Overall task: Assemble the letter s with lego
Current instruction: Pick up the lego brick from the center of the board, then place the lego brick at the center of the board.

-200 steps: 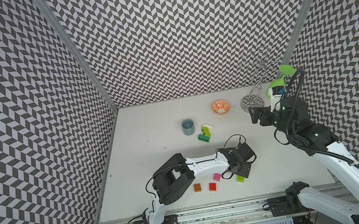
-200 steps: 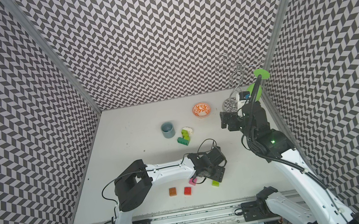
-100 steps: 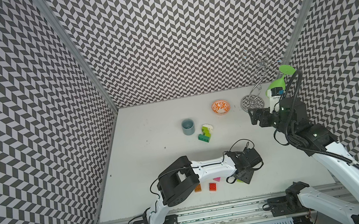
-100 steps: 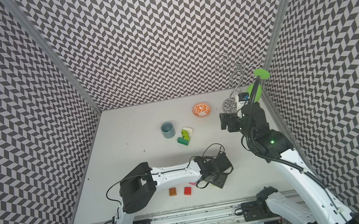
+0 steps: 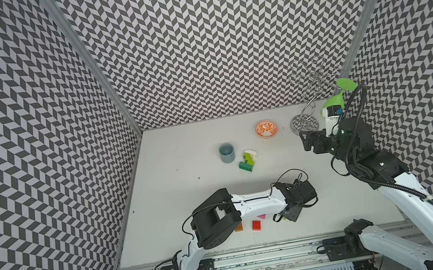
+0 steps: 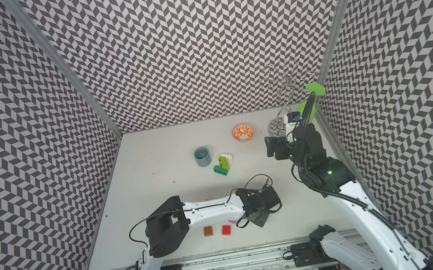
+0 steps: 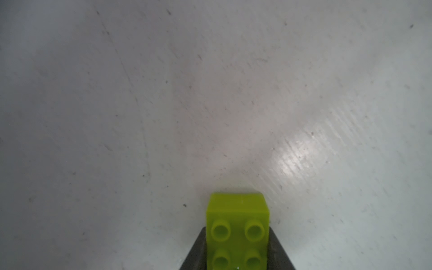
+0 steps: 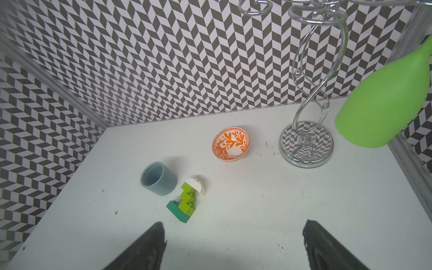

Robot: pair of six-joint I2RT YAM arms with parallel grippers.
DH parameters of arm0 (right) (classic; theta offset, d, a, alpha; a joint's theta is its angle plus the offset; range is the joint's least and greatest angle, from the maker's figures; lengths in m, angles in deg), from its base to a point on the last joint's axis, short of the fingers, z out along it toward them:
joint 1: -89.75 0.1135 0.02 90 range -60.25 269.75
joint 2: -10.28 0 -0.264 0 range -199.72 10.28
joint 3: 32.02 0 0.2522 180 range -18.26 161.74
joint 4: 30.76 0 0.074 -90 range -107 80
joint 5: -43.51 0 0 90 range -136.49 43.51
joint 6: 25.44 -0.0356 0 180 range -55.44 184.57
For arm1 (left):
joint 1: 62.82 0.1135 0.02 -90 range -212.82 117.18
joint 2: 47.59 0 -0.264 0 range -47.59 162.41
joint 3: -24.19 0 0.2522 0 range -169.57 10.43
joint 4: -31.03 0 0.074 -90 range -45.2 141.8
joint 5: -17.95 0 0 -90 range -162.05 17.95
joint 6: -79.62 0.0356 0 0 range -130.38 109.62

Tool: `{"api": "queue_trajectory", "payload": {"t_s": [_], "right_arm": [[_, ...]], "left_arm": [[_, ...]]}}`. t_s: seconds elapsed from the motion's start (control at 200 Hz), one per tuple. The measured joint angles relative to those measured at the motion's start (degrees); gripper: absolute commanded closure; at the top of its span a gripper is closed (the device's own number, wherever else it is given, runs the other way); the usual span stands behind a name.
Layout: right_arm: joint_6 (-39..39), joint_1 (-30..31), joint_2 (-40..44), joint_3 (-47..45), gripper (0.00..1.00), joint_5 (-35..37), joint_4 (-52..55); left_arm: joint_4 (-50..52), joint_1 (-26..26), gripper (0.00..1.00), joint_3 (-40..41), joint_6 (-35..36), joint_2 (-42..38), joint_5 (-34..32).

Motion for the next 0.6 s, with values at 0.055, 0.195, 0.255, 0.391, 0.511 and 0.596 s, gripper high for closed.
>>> {"api": "queue_trajectory", "payload": {"t_s": [0.055,0.195,0.255,0.391,0.511,0.596], "right_arm": [[0.7,0.0,0.9,-1.0,0.11,-0.9,-0.9],[3.6,0.0,5.0,-5.7,0.14,-4.4,-4.9],[5.0,0.0,7.6,-8.5,0.16,-6.5,-7.3],[7.9,0.0,13.7,-15.1,0.2,-11.3,-13.9],[9.7,0.0,16.7,-18.1,0.2,-14.3,-17.6],[10.8,0.0,16.7,-18.1,0.2,-15.9,-19.3]], "left_arm": [[-0.3,1.5,0.88,1.7,3.7,-2.7,-0.2],[-3.3,8.2,0.92,7.6,16.7,-15.5,-0.9],[-6.0,11.1,0.93,9.8,23.6,-21.5,-1.3],[-12.7,15.3,0.93,14.6,41.0,-31.0,-1.2],[-15.0,17.6,0.93,16.0,52.7,-29.7,0.4],[-15.3,18.8,0.93,17.1,59.1,-25.8,1.3]]}}
